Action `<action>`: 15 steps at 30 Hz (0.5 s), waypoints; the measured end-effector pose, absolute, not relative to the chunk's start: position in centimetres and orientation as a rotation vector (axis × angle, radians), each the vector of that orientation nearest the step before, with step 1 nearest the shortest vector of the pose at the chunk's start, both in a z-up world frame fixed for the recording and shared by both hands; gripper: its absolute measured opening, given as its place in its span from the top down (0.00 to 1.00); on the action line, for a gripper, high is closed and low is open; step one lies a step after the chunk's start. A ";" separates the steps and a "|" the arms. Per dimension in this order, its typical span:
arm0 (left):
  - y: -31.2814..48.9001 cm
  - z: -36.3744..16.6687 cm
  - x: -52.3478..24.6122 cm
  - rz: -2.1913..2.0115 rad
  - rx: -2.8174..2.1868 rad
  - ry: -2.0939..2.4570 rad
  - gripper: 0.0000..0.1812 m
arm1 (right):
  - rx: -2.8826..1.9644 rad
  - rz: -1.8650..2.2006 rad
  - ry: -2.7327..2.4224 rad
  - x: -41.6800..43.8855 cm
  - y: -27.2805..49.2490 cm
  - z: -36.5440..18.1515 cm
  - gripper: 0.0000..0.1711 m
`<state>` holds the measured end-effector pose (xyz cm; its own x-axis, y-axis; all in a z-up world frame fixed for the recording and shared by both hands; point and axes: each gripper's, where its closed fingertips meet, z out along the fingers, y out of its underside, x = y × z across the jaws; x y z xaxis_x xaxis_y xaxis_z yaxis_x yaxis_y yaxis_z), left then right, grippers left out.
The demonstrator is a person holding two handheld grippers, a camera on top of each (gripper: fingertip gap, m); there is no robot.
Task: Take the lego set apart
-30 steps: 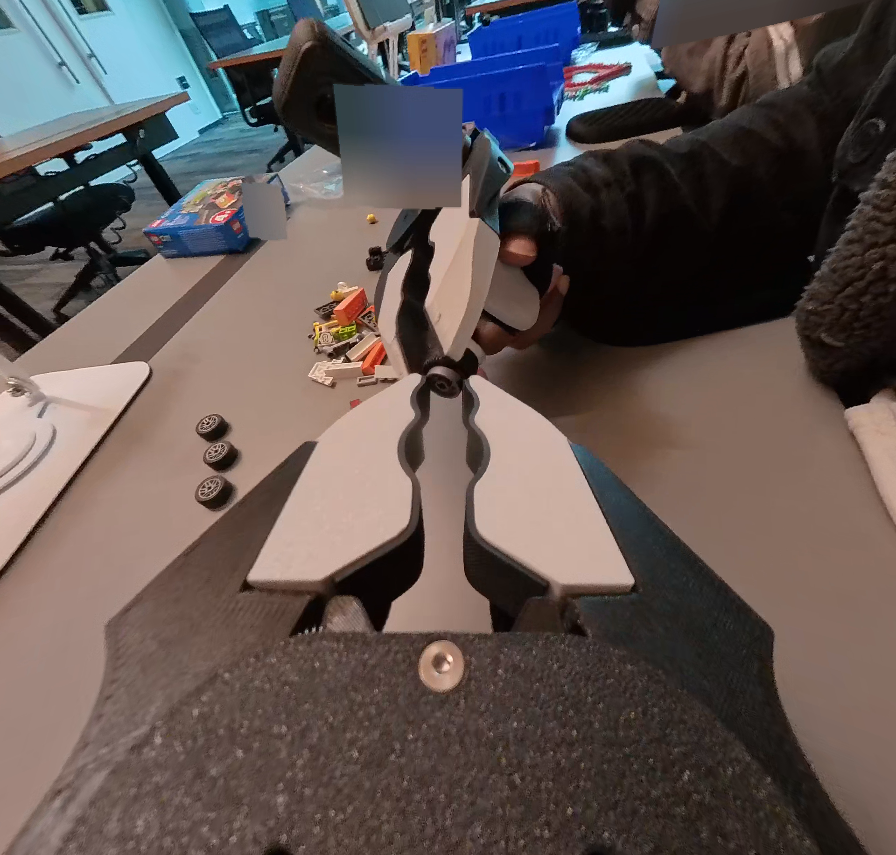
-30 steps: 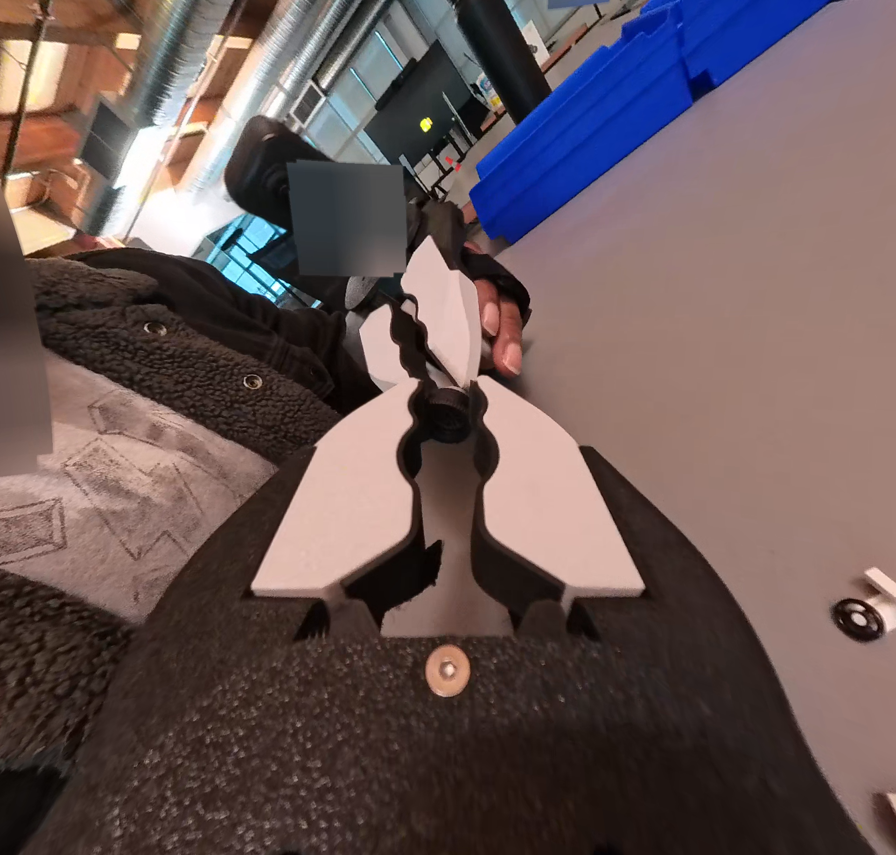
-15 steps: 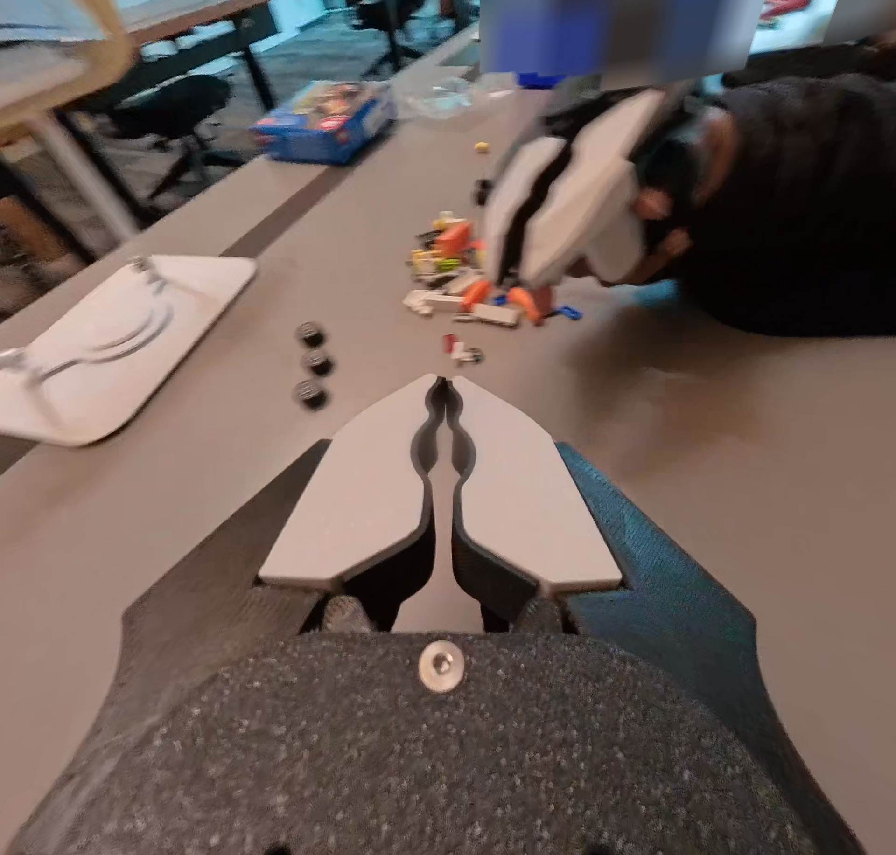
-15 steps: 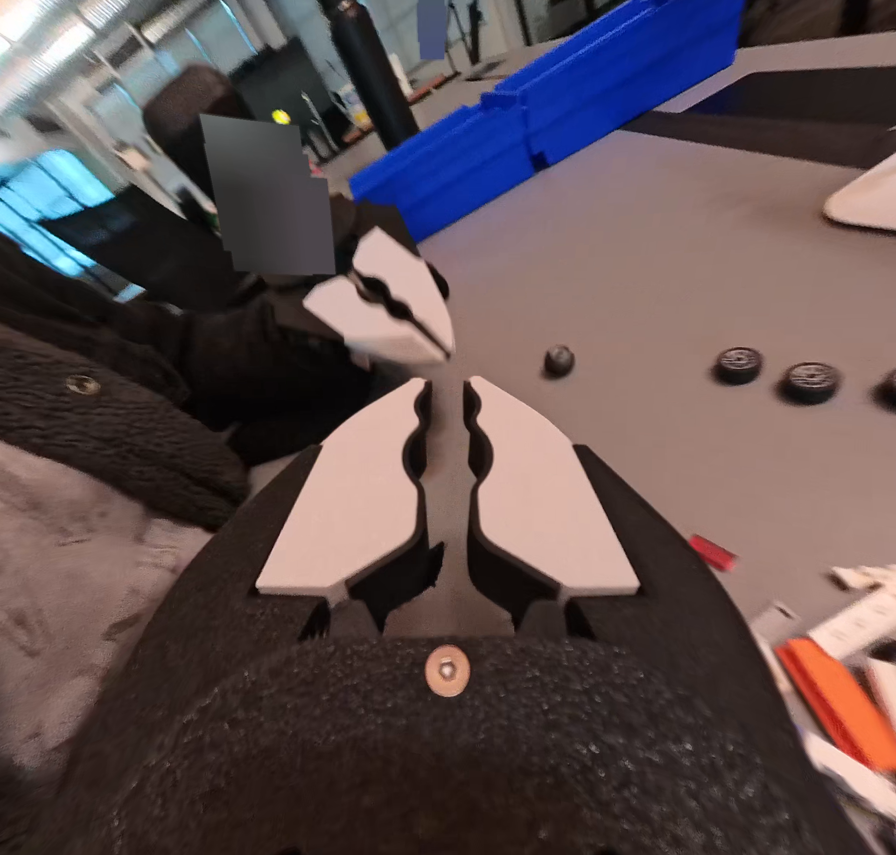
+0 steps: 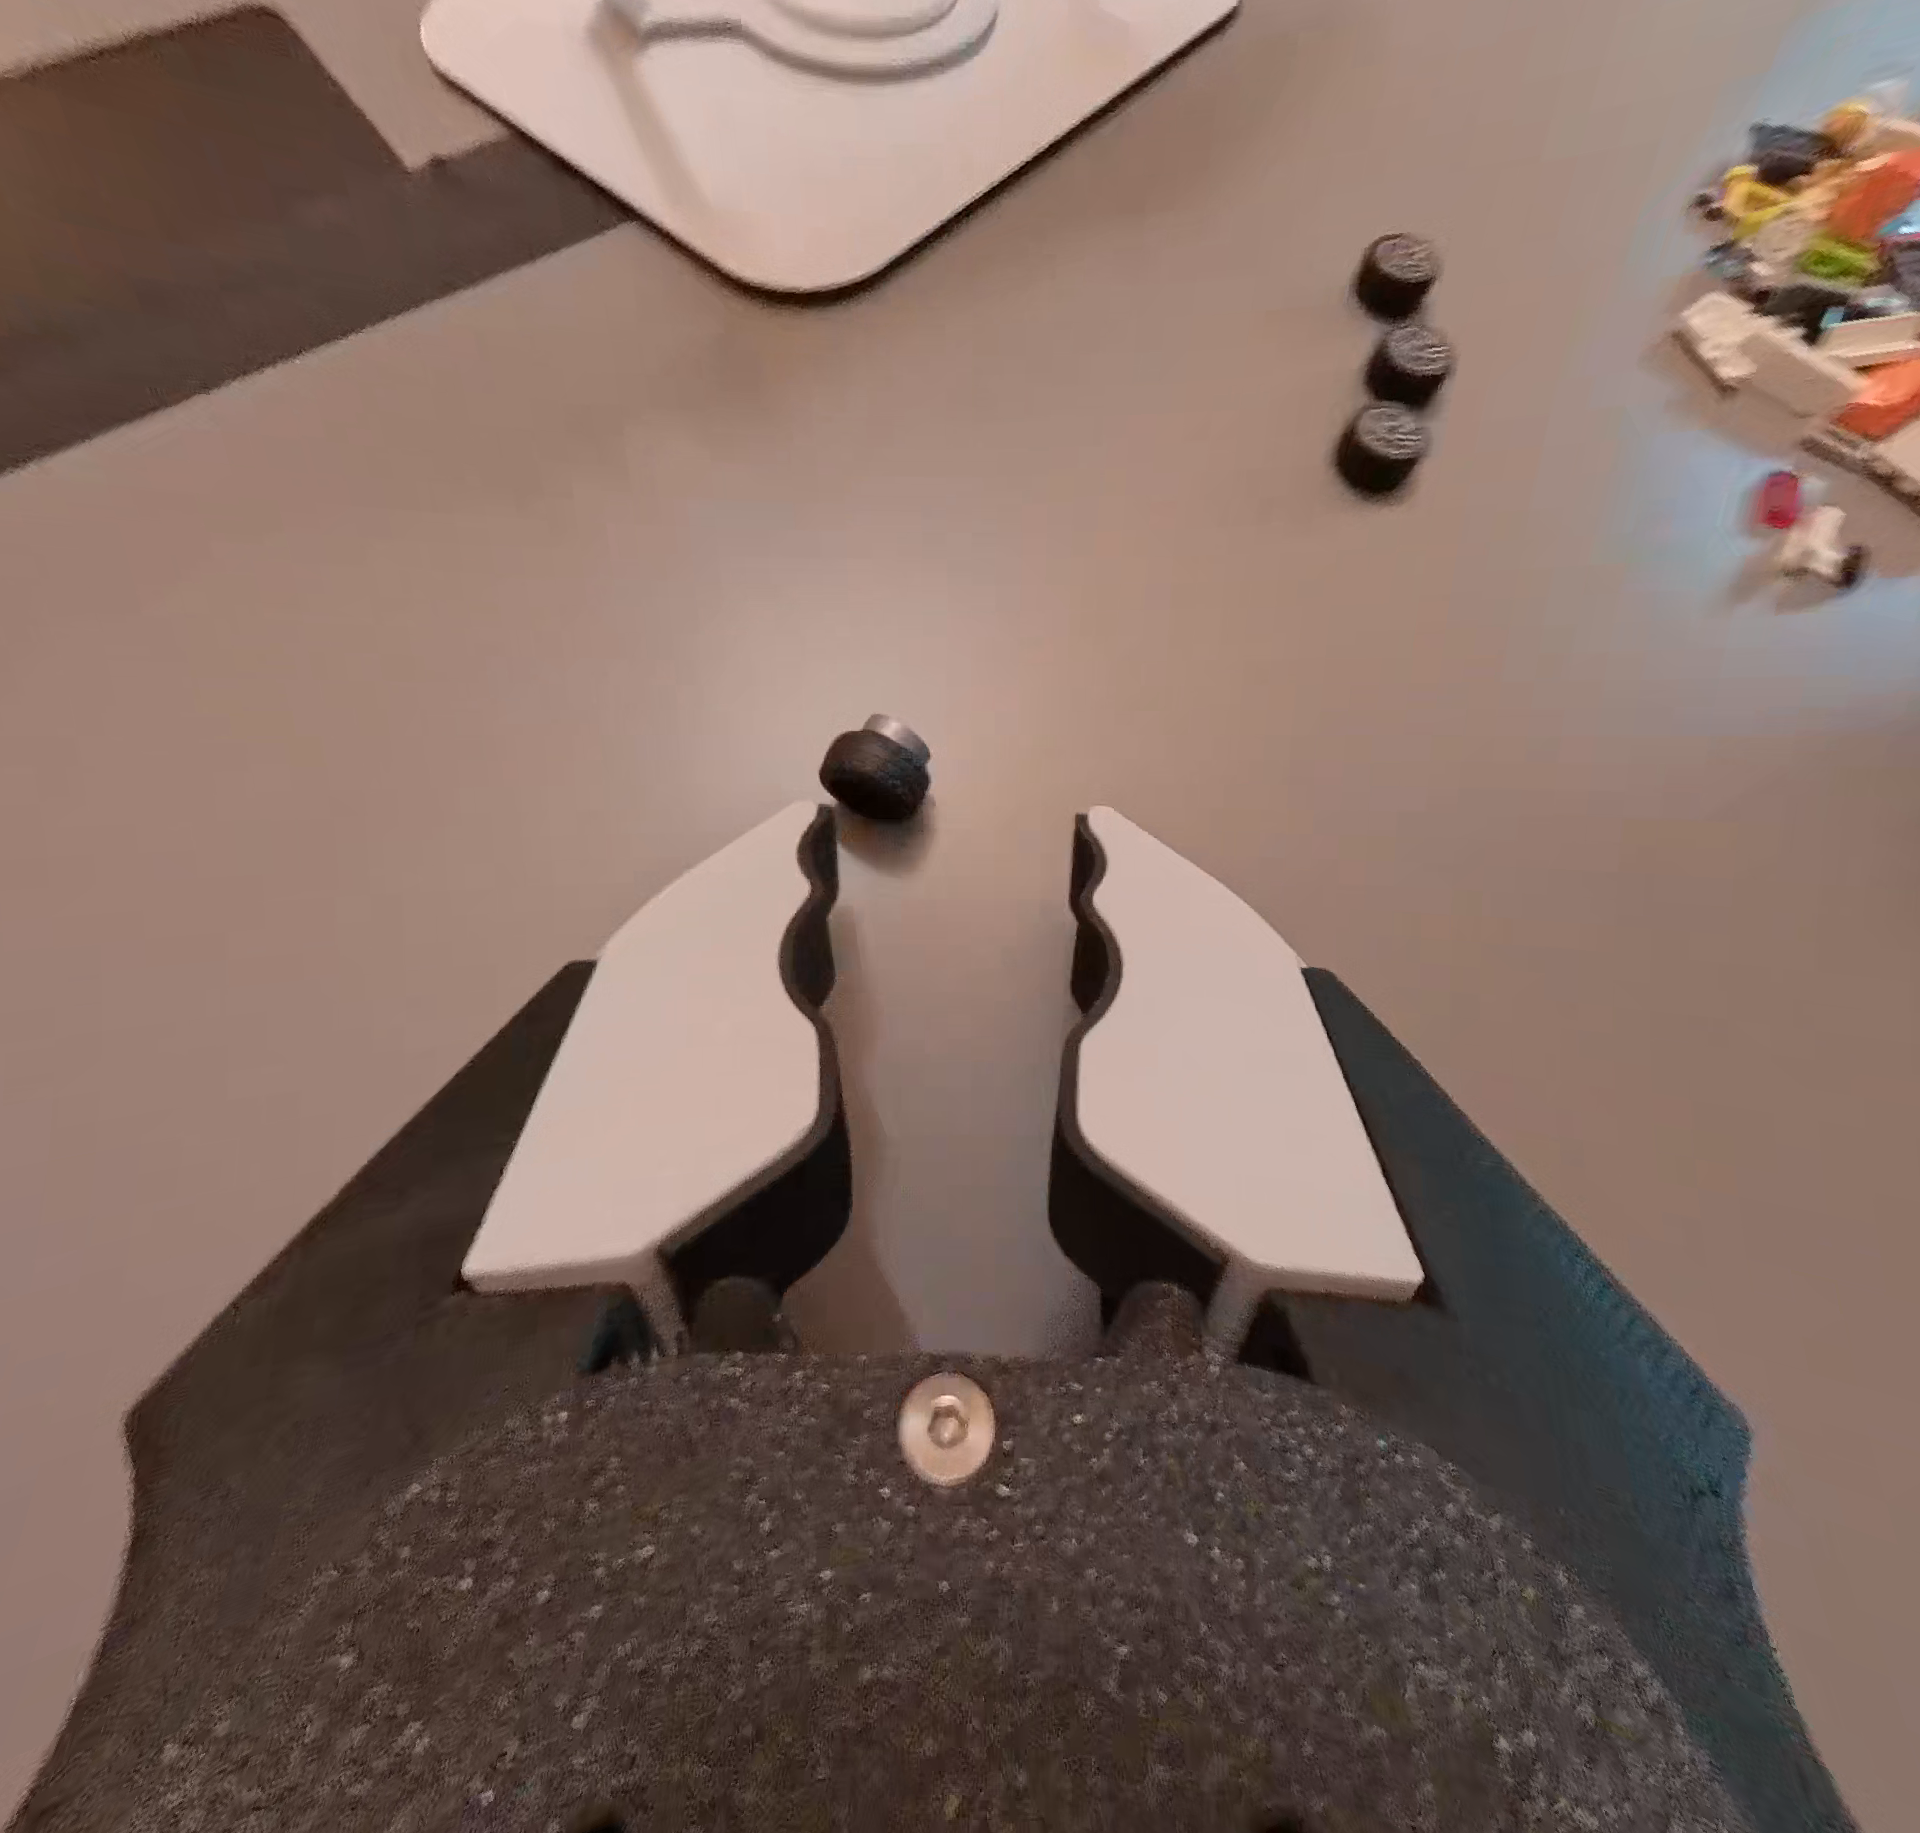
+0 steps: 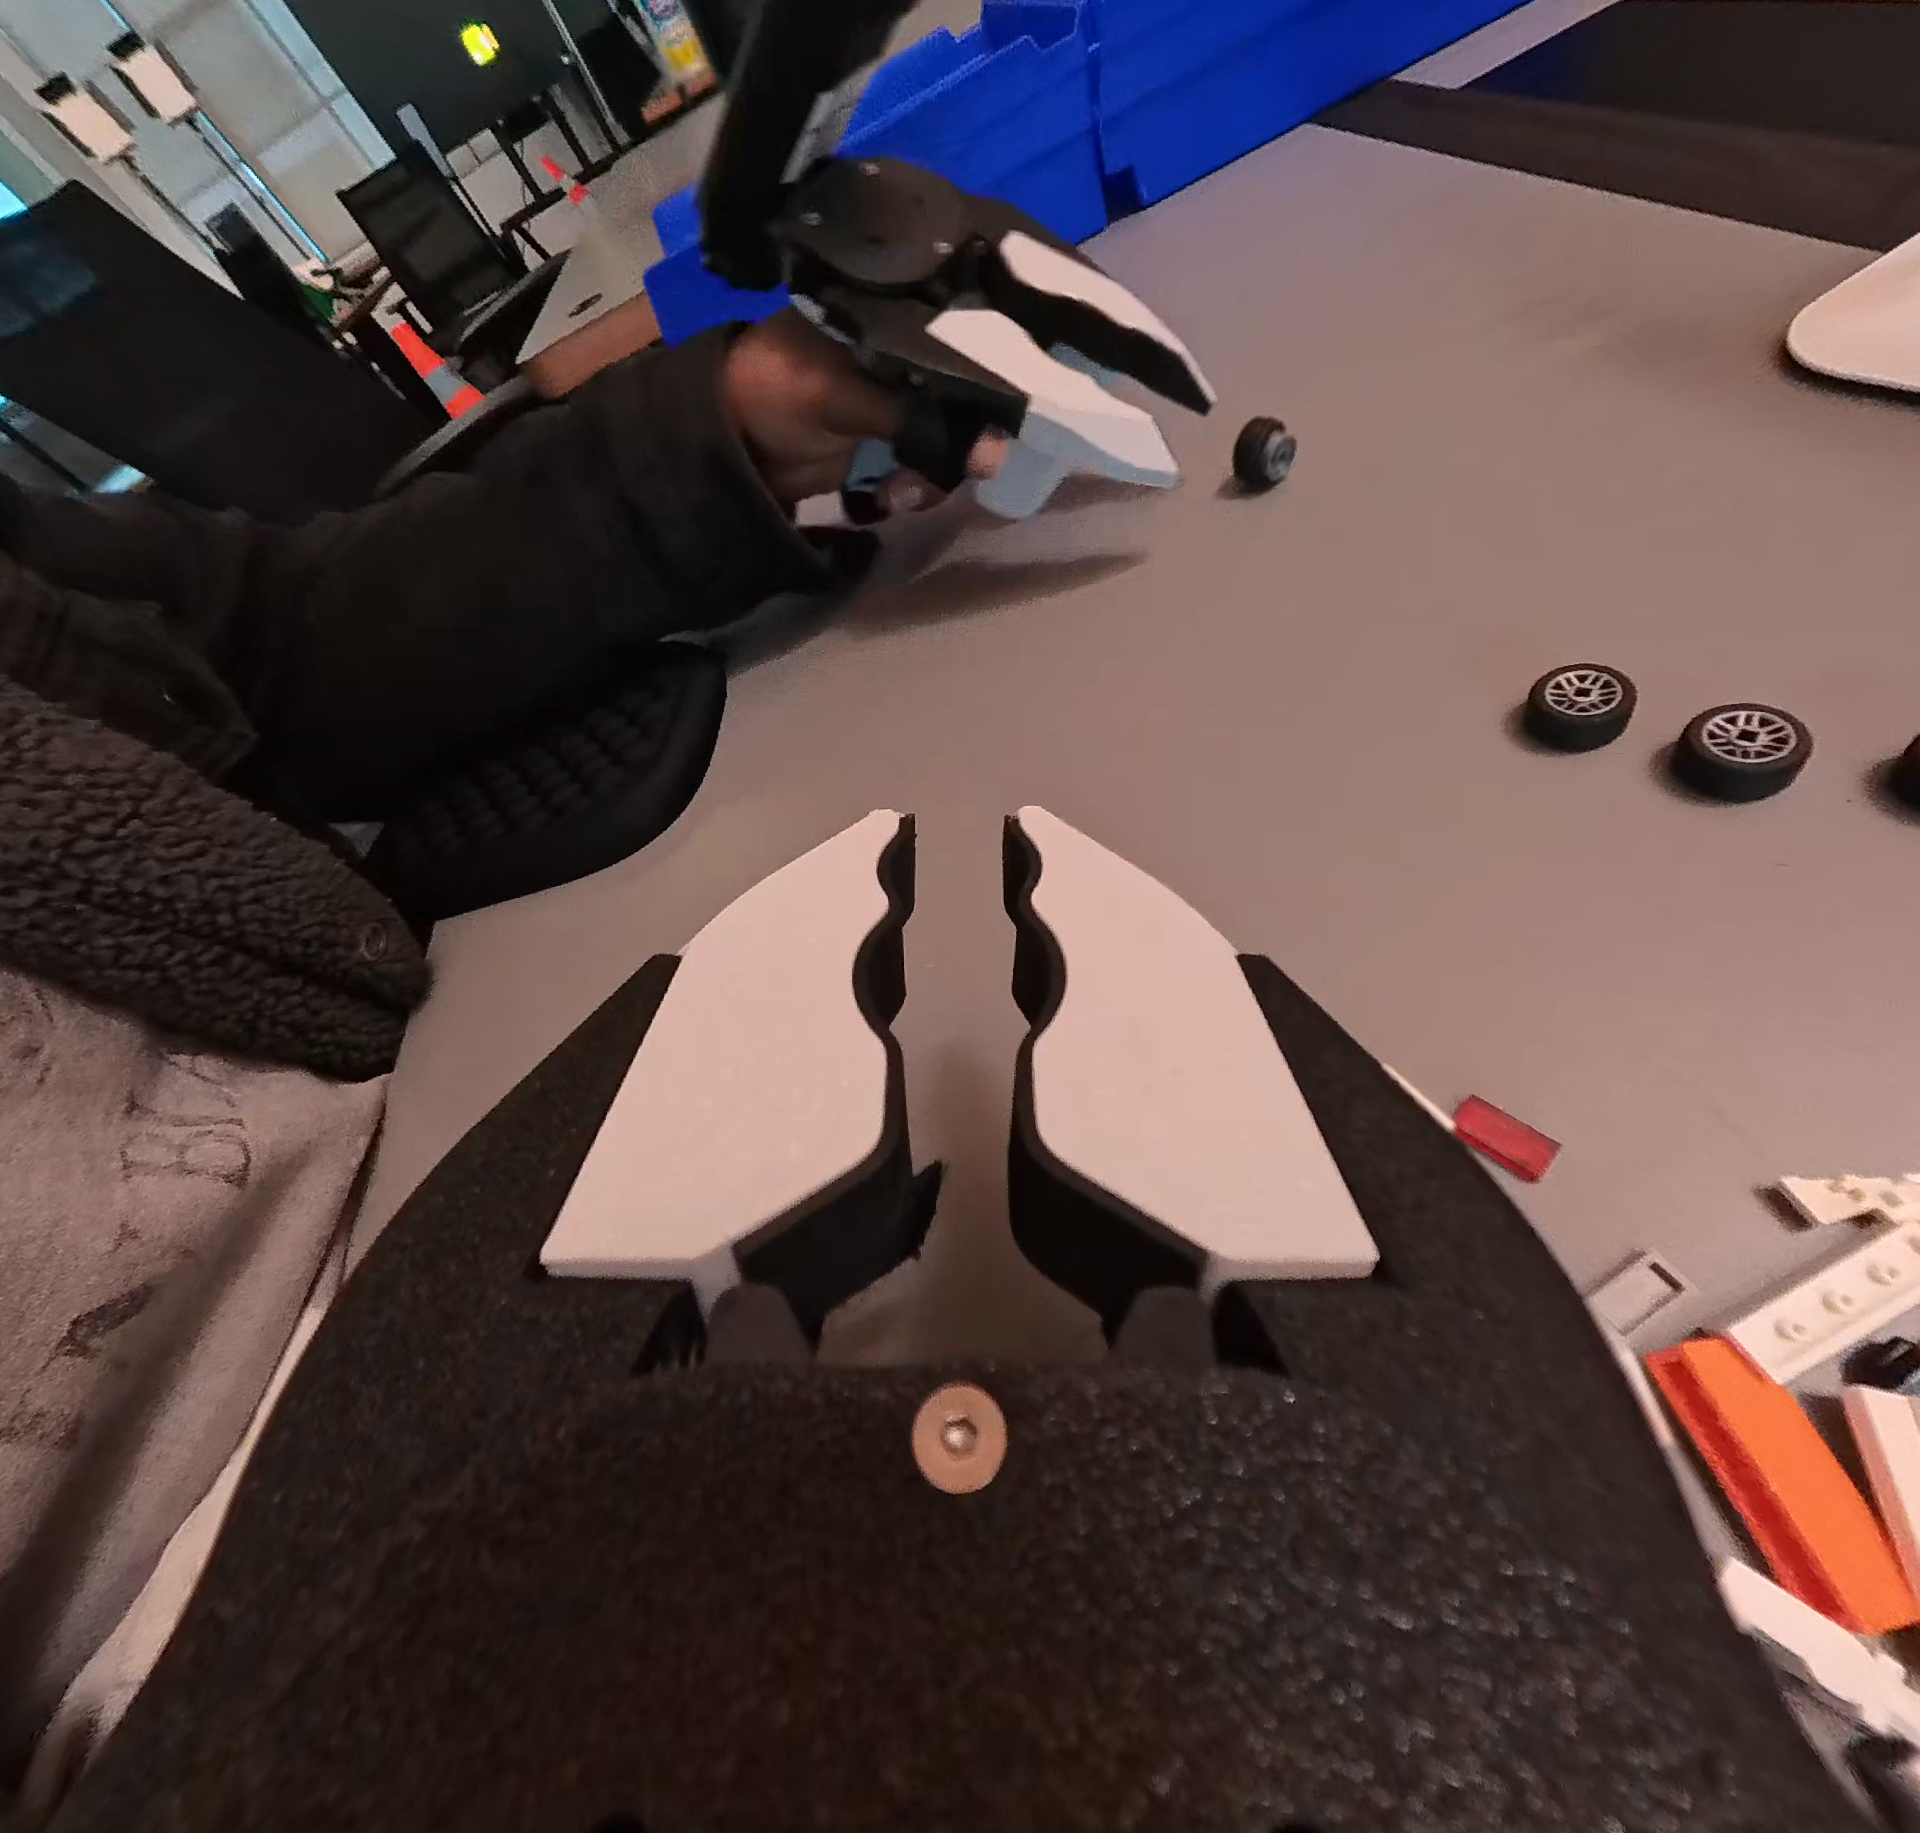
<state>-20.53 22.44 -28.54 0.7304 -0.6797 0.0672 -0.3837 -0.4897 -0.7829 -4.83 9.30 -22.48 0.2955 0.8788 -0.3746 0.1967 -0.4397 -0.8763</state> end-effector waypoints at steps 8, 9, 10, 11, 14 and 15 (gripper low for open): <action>26.3 -29.7 -20.3 -0.388 -2.119 0.948 1.00 | -1.849 1.170 -0.980 -4.9 9.2 -22.9 0.91; 26.3 -29.8 -20.1 -0.373 -2.102 0.959 1.00 | -1.849 1.173 -0.980 -4.9 9.2 -22.9 0.91; 26.3 -29.7 -20.2 -0.345 -2.091 0.970 1.00 | -1.849 1.173 -0.981 -4.9 9.2 -22.9 0.91; 26.4 -29.6 -20.3 -0.323 -2.085 0.981 1.00 | -1.850 1.171 -0.982 -5.0 9.2 -22.9 0.91; 27.3 -28.6 -20.8 -0.309 -2.078 0.949 0.92 | -1.848 1.169 -0.985 -5.0 9.2 -22.9 0.91; 27.7 -28.6 -21.1 -0.310 -2.110 0.935 0.85 | -1.849 1.169 -0.986 -5.0 9.2 -22.9 0.91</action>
<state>-21.09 27.71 -28.65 0.6980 -0.7106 -0.0882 -0.5171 -0.4150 -0.7485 -5.04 9.18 -22.91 0.2946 0.8793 -0.3742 0.2208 -0.4436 -0.8686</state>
